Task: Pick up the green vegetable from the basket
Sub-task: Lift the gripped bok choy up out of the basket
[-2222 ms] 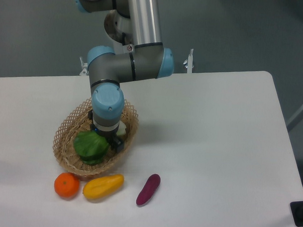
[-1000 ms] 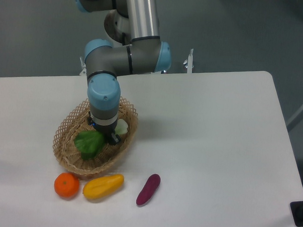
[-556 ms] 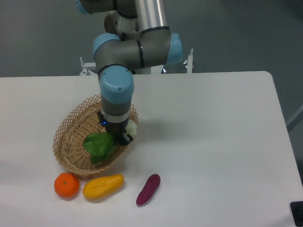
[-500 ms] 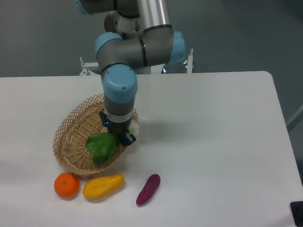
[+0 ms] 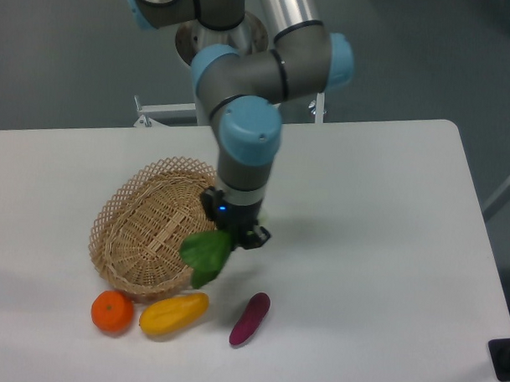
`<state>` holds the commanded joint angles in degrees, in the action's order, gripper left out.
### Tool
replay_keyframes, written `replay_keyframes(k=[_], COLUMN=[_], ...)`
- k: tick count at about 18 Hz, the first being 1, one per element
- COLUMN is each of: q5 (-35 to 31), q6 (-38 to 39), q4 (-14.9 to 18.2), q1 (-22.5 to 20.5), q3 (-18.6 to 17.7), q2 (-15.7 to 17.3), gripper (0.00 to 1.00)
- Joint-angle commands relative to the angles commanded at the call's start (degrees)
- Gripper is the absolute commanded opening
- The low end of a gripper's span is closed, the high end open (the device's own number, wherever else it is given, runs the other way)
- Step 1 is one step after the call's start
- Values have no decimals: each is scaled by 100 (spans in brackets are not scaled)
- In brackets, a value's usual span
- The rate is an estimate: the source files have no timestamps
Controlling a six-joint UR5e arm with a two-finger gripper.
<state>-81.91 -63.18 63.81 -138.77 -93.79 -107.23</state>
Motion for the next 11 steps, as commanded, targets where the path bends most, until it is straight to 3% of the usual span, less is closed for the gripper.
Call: replay_keyframes(k=[7, 11], q5=[-35, -114], q6=[-238, -475], q4=[35, 324], q1=[-651, -844], q3=[554, 1036], q2=[-377, -676], gripper=[25, 26])
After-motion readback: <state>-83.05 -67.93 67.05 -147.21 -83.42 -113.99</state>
